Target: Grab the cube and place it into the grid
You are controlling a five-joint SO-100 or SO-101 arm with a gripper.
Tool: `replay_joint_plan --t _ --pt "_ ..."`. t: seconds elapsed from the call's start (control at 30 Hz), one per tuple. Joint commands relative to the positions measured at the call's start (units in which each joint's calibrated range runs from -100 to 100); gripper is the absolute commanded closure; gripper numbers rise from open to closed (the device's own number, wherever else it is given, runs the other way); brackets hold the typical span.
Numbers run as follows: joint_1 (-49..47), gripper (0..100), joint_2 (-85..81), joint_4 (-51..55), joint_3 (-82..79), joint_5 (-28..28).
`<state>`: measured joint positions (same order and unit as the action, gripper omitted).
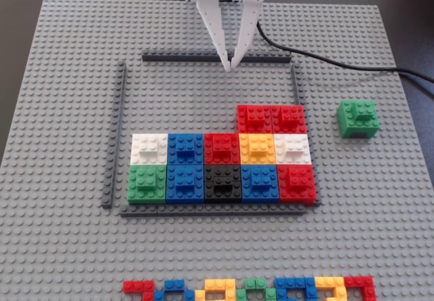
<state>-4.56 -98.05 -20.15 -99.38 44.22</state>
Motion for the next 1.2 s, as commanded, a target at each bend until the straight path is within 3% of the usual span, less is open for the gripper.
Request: replay_joint_plan --t 0.0,0.87,1.17 --pt "-1.89 100 -1.95 0.17 -0.53 1.66" --pt "-1.3 100 -1.86 -1.15 -0.26 3.13" --pt "-1.08 100 1.92 2.9 8.08 2.64"
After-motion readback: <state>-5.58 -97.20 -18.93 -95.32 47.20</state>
